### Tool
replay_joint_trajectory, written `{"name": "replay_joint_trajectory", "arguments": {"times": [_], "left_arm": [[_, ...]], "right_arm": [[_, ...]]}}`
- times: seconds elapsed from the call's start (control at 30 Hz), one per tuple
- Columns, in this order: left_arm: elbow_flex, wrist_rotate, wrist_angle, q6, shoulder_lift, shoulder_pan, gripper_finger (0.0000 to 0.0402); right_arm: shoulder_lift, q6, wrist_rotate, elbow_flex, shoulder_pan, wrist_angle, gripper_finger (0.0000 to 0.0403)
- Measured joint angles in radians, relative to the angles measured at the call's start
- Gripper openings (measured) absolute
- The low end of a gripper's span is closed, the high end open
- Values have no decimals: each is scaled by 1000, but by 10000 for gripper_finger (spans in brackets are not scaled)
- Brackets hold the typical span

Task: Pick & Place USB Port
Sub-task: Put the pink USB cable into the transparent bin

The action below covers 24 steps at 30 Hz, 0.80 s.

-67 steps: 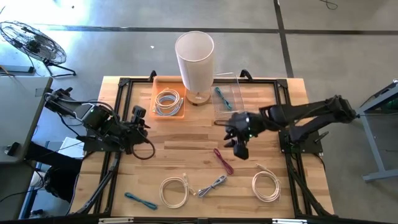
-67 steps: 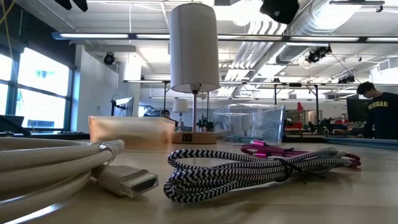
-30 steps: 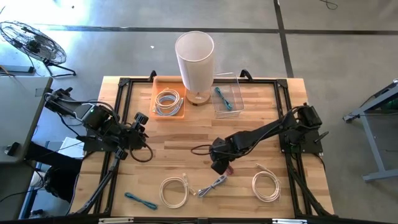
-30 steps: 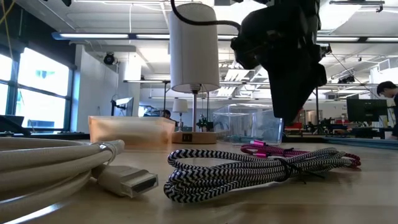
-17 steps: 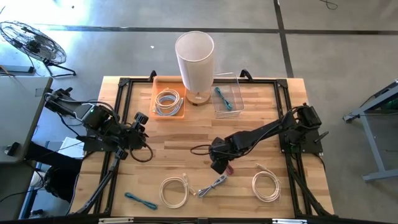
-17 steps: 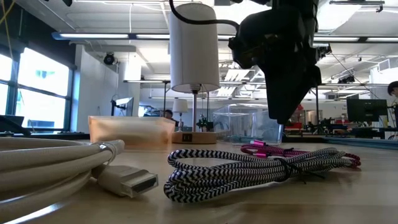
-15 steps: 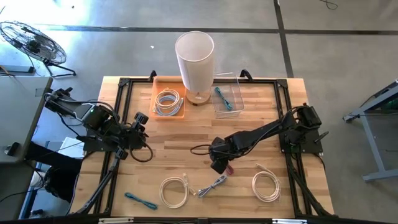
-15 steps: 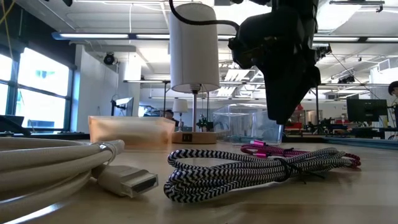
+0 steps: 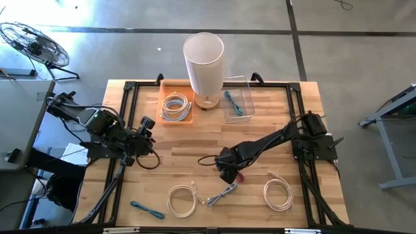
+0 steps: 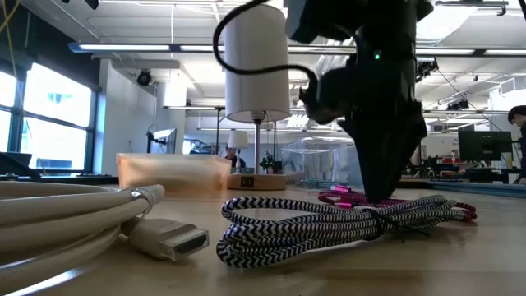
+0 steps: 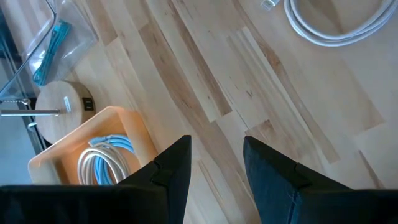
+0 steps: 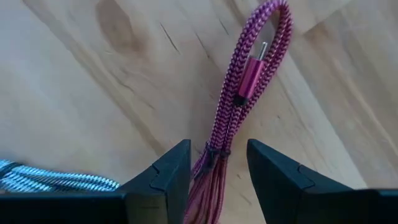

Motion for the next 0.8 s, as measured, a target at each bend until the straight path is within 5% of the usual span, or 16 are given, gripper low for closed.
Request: {"name": "replay_joint_trajectory", "arguments": {"times": [0.23,0.47,0.8], "left_arm": [[0,-5,0,-1,0,0,143],[0,-36,7,-29,0,0,143],[0,-166,114,-51,0,0,143]], "right_arm": [[53,-35,1,5,-4,-2,138],[63,-146,50,4,-7,-40,17],[21,-239,84,0,-29,-122,10]]}}
